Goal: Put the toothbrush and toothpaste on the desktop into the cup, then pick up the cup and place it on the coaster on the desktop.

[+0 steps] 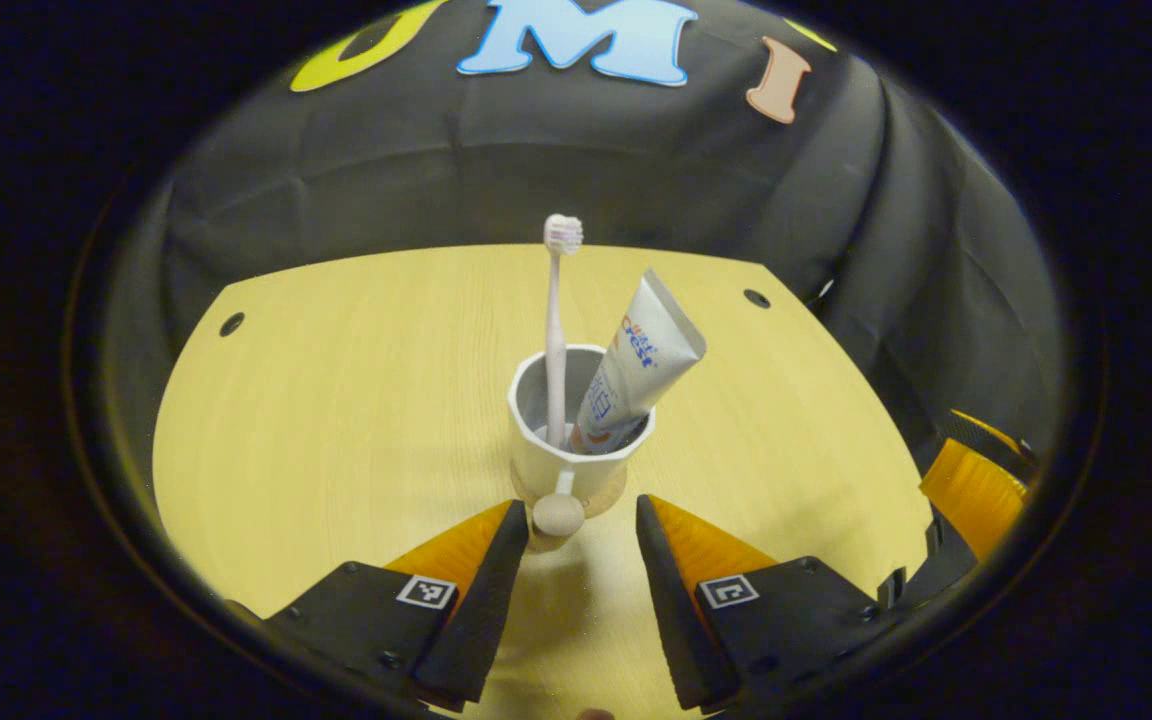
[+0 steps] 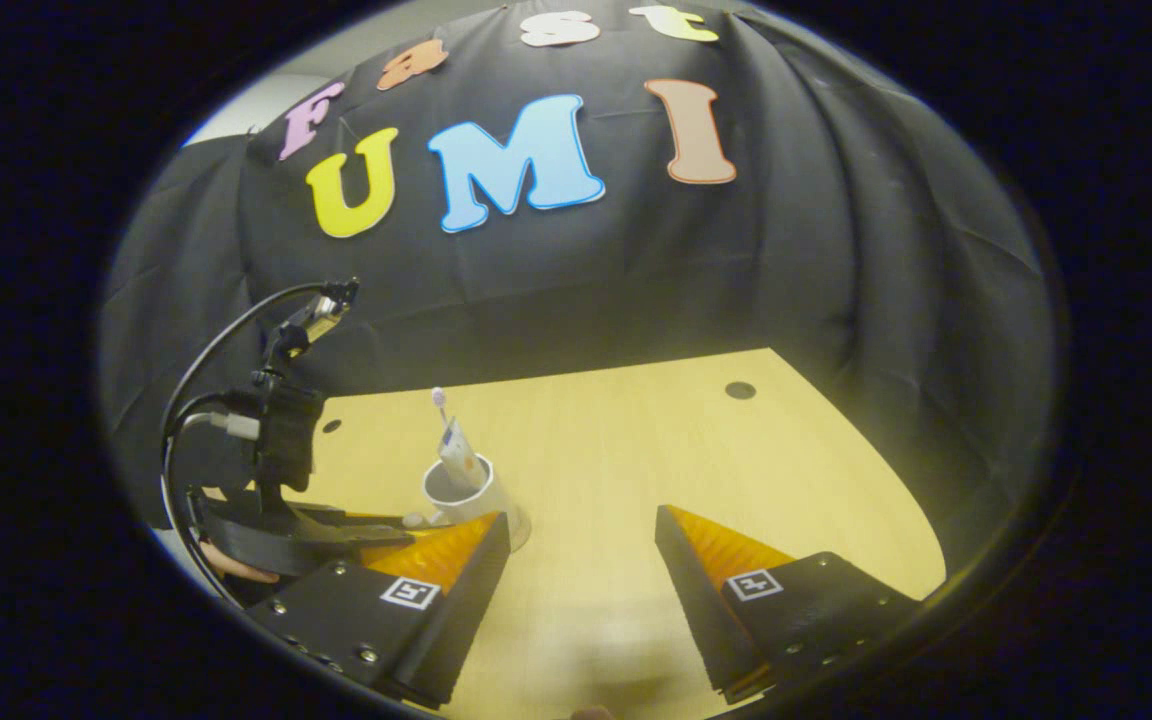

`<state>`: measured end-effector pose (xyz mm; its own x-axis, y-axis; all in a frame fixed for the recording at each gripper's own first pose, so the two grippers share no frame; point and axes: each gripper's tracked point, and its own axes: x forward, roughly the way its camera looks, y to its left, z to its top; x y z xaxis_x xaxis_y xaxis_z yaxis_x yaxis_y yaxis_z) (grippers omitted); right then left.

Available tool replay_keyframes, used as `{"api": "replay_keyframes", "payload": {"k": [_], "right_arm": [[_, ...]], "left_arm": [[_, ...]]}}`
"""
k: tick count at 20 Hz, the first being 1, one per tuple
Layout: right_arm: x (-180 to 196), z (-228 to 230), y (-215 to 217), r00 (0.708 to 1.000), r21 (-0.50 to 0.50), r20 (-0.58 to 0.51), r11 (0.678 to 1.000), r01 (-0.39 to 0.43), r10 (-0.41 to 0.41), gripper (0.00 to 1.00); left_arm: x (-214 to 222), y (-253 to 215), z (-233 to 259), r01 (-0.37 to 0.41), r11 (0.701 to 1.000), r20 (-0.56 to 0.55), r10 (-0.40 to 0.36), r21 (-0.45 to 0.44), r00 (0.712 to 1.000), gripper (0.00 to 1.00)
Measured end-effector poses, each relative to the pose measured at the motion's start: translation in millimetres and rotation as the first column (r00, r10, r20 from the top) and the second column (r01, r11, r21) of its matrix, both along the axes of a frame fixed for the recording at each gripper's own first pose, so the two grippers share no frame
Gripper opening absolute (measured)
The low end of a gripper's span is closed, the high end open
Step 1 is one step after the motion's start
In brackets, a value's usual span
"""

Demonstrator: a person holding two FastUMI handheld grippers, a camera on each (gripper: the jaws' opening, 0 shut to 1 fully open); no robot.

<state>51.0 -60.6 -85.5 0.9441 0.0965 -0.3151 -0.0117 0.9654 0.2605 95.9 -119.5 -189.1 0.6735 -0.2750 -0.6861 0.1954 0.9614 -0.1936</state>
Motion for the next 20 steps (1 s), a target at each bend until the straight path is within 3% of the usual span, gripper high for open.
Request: {"api": "replay_keyframes", "payload": {"k": [2,3,4,5,9,13,14,20], "right_arm": [[-1.6,7.4,5.6,0.999,-0.012,0.026,1.000,-0.021,0.021,0.88],[-4.1,10.3,8.3,0.999,-0.018,0.035,0.999,-0.030,0.030,0.88],[-5.1,13.9,11.9,0.998,-0.023,0.045,0.999,-0.038,0.040,0.88],[-7.2,15.5,15.4,0.997,-0.030,0.052,0.998,-0.047,0.048,0.88],[-15.3,27.6,25.8,0.994,-0.053,0.083,0.997,-0.060,0.064,0.88],[-23.1,38.9,35.0,0.992,-0.073,0.113,0.996,-0.050,0.058,0.88],[-26.3,41.7,37.2,0.991,-0.075,0.120,0.996,-0.045,0.054,0.88],[-43.8,57.5,48.0,0.985,-0.131,0.173,0.991,0.005,0.018,0.88]], "left_arm": [[-9.7,14.0,22.3,-0.039,0.999,0.065,0.039,-0.006,0.997,0.76],[-10.5,17.0,25.6,-0.056,0.998,0.096,0.056,-0.003,0.994,0.72],[-14.1,21.1,32.5,-0.072,0.997,0.128,0.072,-0.005,0.989,0.80],[-17.5,26.0,41.2,-0.089,0.996,0.159,0.089,-0.012,0.983,0.72],[-35.2,39.2,76.5,-0.134,0.990,0.281,0.141,-0.045,0.949,0.80],[-56.0,48.6,108.6,-0.126,0.990,0.395,0.139,-0.058,0.908,0.77],[-58.6,51.4,118.5,-0.129,0.990,0.421,0.140,-0.055,0.896,0.93],[-88.3,67.5,147.3,-0.129,0.990,0.535,0.136,-0.051,0.834,0.92]]}}
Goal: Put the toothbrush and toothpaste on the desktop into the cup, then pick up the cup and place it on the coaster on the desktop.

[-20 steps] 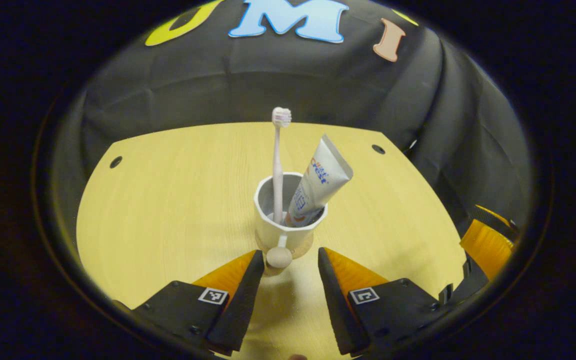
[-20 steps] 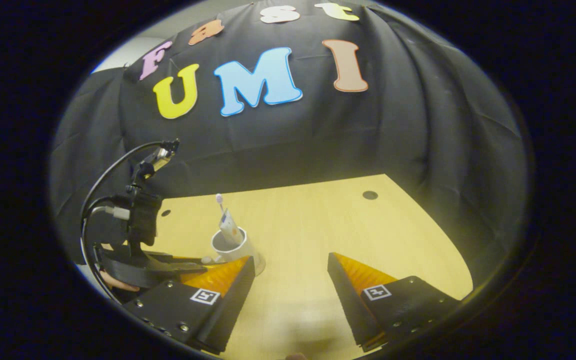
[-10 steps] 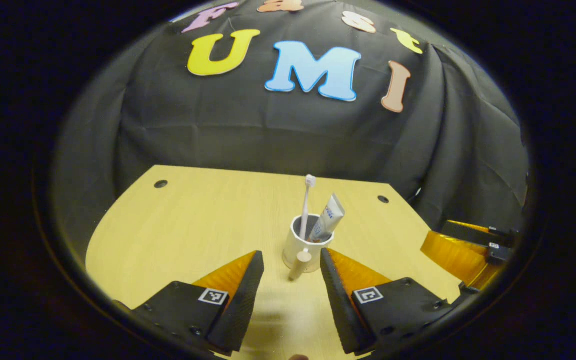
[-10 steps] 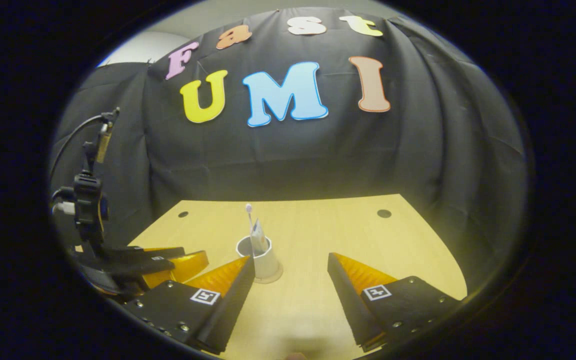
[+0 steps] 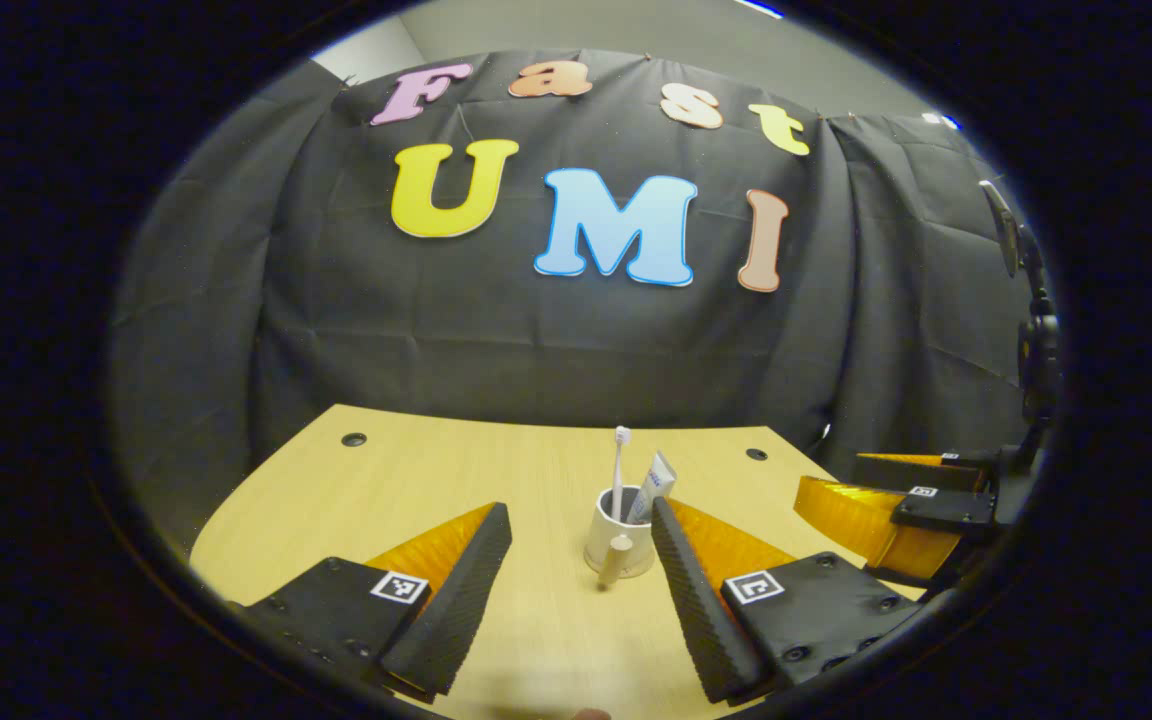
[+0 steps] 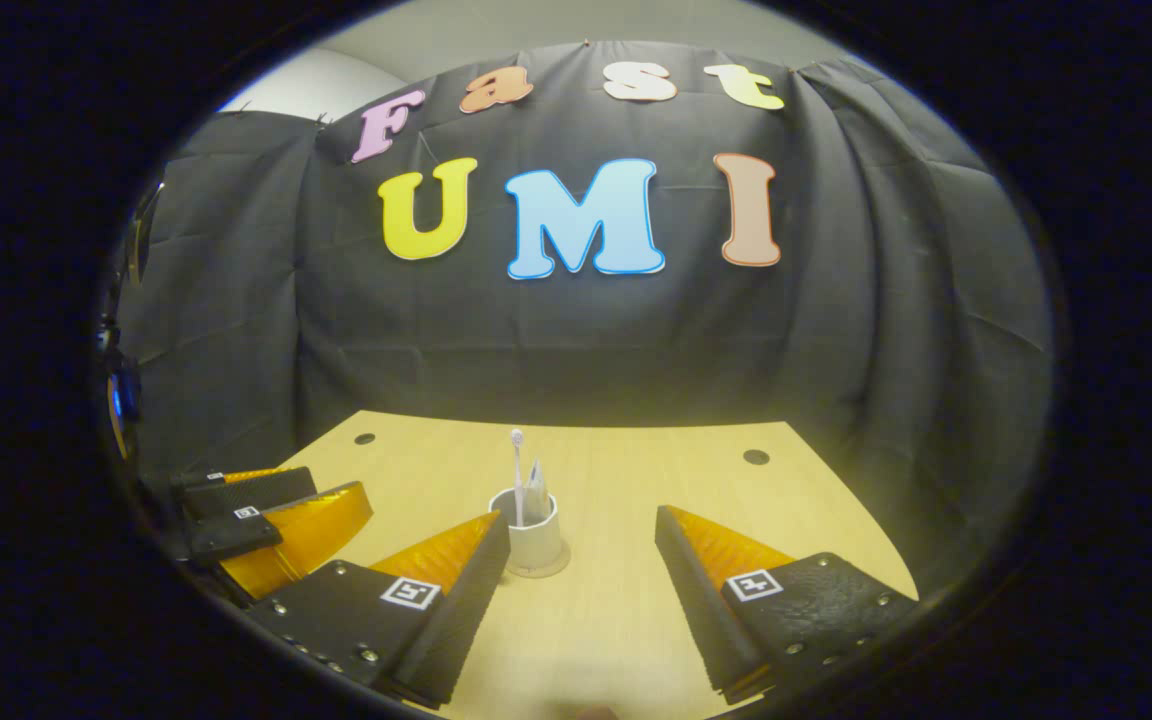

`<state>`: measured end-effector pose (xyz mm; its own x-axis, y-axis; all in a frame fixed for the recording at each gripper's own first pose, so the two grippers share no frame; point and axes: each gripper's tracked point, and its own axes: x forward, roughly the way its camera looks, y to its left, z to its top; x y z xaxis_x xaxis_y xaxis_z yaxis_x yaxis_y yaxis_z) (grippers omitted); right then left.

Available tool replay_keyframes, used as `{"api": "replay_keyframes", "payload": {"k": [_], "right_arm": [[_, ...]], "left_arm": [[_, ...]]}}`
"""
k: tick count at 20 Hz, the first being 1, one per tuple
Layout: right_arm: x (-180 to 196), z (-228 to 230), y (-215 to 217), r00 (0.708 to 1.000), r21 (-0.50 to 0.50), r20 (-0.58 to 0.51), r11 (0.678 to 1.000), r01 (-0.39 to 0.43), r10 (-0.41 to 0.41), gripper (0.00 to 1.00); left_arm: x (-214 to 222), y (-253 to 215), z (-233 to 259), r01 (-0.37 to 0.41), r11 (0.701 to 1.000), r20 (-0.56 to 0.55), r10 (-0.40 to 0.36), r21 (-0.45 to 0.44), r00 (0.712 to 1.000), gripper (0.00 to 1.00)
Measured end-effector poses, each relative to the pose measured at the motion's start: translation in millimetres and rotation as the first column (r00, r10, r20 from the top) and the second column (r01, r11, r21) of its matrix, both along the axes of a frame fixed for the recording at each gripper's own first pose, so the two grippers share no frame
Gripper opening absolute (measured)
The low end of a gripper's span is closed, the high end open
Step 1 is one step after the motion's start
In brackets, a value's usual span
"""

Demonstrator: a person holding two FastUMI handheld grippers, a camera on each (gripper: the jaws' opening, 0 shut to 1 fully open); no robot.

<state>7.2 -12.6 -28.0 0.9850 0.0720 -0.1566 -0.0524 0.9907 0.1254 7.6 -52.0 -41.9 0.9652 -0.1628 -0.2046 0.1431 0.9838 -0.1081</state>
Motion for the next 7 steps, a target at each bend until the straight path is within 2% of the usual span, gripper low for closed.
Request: {"api": "replay_keyframes", "payload": {"k": [7], "right_arm": [[-12.3,22.0,7.0,0.992,-0.107,0.111,0.992,0.067,-0.055,0.88]], "left_arm": [[-15.1,21.1,15.2,-0.031,0.999,0.093,0.028,0.037,0.995,0.93]]}}
